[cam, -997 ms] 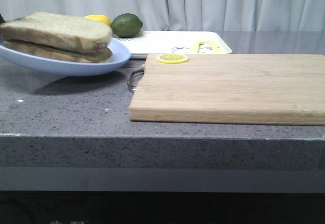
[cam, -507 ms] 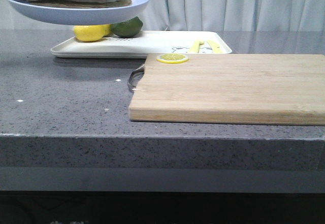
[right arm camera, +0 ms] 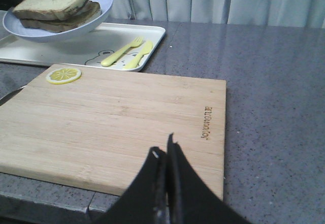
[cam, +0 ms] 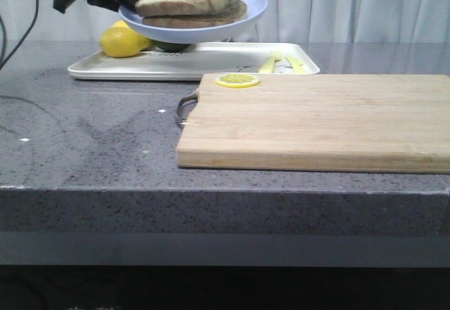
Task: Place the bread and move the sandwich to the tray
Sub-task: 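Lift the plate with the left gripper and carry it over the white tray, then lower the plate onto the tray and open the left gripper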
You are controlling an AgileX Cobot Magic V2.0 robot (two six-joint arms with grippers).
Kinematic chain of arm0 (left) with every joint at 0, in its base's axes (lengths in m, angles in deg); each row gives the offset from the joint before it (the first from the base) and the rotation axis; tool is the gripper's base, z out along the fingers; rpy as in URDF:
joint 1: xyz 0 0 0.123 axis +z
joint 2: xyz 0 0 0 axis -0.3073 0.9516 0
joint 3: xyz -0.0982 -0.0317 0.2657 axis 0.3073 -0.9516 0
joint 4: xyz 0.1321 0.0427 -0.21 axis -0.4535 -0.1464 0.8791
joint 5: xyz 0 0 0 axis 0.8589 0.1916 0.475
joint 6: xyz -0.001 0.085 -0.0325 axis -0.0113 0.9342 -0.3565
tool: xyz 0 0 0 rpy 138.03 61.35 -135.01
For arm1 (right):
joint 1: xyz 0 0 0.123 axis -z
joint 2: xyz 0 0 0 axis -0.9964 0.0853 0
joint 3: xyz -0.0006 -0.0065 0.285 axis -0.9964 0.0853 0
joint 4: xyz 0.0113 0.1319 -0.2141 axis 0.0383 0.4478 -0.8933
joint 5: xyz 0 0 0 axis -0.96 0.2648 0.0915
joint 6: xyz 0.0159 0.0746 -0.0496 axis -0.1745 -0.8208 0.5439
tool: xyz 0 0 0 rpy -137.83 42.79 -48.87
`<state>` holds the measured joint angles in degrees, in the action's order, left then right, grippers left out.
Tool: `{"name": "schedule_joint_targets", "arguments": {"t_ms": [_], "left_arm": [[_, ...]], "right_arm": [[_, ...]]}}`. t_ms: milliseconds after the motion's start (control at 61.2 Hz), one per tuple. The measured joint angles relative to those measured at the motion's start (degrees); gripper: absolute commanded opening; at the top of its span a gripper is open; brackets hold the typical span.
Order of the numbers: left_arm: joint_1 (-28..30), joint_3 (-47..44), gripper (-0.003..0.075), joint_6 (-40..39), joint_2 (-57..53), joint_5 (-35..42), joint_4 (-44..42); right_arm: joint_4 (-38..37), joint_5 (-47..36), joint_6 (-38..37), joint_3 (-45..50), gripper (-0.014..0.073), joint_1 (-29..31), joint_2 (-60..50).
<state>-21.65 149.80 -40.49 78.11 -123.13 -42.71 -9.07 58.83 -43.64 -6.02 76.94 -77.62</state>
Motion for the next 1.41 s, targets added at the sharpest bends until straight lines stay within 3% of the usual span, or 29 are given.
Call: {"name": "schedule_joint_targets", "arguments": {"t_ms": [131,425,556,686,817,899,1013,1177,1405], "left_arm": [[0.0,5.1,-0.0018,-1.9,4.8,-1.0,-0.1],[-0.4,6.1,-0.0003,-2.9,7.8,-4.3,-1.5],[-0.9,6.2,0.0123,-3.3,7.8,-3.8,-3.5],[-0.9,6.3,0.0312,-3.3,7.8,-2.4,-3.7],[-0.9,6.7,0.0396,-3.3,7.8,-1.3,-3.7],[-0.9,8.5,0.0380,-3.3,7.8,-1.8,-3.7],[-0.8,13.8,0.0286,-3.3,7.8,-4.2,-3.7],[-0.6,22.8,-0.0017,-3.3,7.6,-8.3,-3.5],[-0.6,24.0,-0.0019,-3.3,6.9,-10.7,-3.5]], "right_arm": [[0.0,0.0,0.0,0.0,-0.0076,0.0,0.0],[0.0,0.0,0.0,0.2,-0.0076,0.0,0.0],[0.0,-0.1,0.0,0.6,-0.0076,0.0,0.0],[0.0,-0.1,0.0,0.7,-0.0076,0.0,0.0],[0.0,-0.1,0.0,0.7,-0.0076,0.0,0.0],[0.0,-0.1,0.0,0.7,-0.0076,0.0,0.0],[0.0,-0.1,0.0,0.7,-0.0076,0.0,0.0],[0.0,-0.1,0.0,0.7,-0.0076,0.0,0.0],[0.0,-0.2,0.0,0.7,-0.0076,0.0,0.0]]}}
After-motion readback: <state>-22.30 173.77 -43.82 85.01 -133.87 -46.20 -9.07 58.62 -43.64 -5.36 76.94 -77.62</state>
